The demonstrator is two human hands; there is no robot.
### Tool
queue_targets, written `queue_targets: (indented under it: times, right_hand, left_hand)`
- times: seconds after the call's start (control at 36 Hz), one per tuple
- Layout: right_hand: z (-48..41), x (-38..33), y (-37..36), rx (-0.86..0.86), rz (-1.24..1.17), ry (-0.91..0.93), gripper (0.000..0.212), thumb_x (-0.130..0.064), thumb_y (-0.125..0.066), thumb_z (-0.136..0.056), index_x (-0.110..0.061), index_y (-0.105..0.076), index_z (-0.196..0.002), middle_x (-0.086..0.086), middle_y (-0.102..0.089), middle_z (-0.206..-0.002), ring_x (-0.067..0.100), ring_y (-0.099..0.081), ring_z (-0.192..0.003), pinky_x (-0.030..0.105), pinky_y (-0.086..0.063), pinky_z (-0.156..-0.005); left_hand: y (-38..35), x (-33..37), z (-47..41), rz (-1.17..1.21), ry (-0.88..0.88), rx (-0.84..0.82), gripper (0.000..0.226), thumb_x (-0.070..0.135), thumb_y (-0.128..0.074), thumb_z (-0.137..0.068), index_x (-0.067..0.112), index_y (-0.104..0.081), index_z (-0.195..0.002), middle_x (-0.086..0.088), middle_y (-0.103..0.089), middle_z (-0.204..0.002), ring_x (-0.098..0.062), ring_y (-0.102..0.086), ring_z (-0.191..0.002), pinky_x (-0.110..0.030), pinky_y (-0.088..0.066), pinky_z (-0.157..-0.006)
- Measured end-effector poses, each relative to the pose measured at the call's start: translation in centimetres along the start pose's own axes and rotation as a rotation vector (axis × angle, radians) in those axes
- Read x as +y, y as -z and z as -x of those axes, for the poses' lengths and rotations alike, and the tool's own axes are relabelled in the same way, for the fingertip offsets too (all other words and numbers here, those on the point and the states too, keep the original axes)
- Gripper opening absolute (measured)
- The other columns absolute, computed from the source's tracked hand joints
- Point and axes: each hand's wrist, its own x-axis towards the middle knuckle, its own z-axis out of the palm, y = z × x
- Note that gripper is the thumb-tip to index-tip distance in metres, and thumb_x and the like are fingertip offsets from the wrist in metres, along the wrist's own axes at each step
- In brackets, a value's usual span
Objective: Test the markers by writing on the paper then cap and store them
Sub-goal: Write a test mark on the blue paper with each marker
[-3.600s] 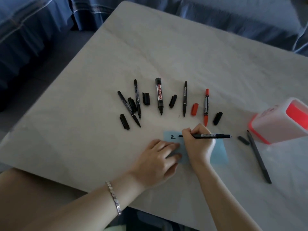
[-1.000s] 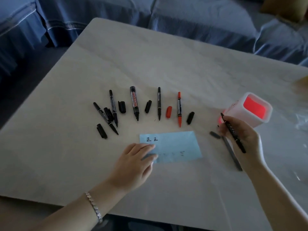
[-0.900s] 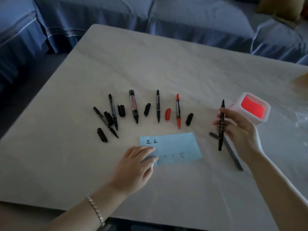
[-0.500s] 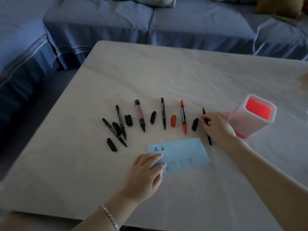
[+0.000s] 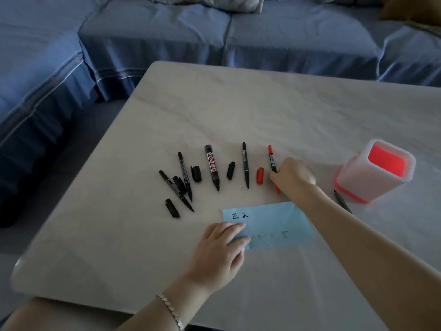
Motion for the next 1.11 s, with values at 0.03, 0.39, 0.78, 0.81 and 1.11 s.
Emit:
queue_targets:
  times: [0.03, 0.39, 0.78, 0.81, 1.11]
  right_hand:
    - [-0.1, 0.1, 0.1, -0.006, -0.034, -0.005, 0.029, -0.025, -0.055, -0.085, -0.010, -0.046, -0.061, 0.004, -0.045, -0.060, 0.028, -0.051, -0.066, 0.022, -0.027, -0.044]
    - [6.9, 4.8, 1.4, 0.136, -0.827, 0.188, 0.025, -0.001, -0.059, -0.077, -0.013, -0.042, -0.064, 0.004, -0.045, -0.055, 0.015, -0.041, -0.052, 0.028, -0.032, -0.050]
    - [9.6, 3.2, -2.0, -0.034, -1.067, 0.278, 0.008, -0.006, -0.063, -0.083, -0.014, -0.062, -0.083, 0.003, -0.068, -0.076, 0.004, -0.065, -0.064, 0.016, -0.053, -0.058]
    - [9.6, 2.7, -2.1, -0.034, -1.083, 0.267, 0.005, -0.008, -0.064, -0.083, -0.013, -0.062, -0.082, 0.003, -0.067, -0.074, 0.002, -0.064, -0.061, 0.015, -0.052, -0.056]
    - [8.6, -0.4, -6.2, 0.231, -1.061, 0.028, 0.036, -0.012, -0.068, -0.078, -0.011, -0.043, -0.052, -0.005, -0.047, -0.036, 0.005, -0.044, -0.032, 0.015, -0.038, -0.039]
  left_hand:
    - [0.0, 0.0, 0.0, -0.002, -0.001, -0.001, 0.022, 0.021, -0.054, -0.079, 0.018, -0.073, -0.091, -0.002, -0.069, -0.108, -0.016, -0.052, -0.102, -0.029, -0.040, -0.088]
    - [0.6, 0.2, -0.1, -0.027, -0.103, -0.081, 0.041, 0.015, -0.047, -0.082, 0.016, -0.050, -0.123, -0.002, -0.065, -0.120, -0.015, -0.054, -0.115, -0.030, -0.039, -0.097]
    - [0.6, 2.6, 0.2, -0.184, 0.012, -0.390, 0.054, 0.043, -0.016, -0.098, 0.022, -0.057, -0.125, 0.001, -0.056, -0.134, -0.017, -0.049, -0.128, -0.037, -0.025, -0.105]
    - [0.7, 2.6, 0.3, -0.182, 0.011, -0.376, 0.051, 0.043, -0.020, -0.097, 0.022, -0.059, -0.123, 0.001, -0.057, -0.133, -0.018, -0.050, -0.127, -0.037, -0.025, -0.105]
    - [0.2, 2.3, 1.2, -0.053, 0.041, -0.233, 0.036, 0.036, -0.046, -0.084, 0.026, -0.068, -0.110, 0.003, -0.063, -0.124, -0.018, -0.056, -0.120, -0.038, -0.032, -0.103]
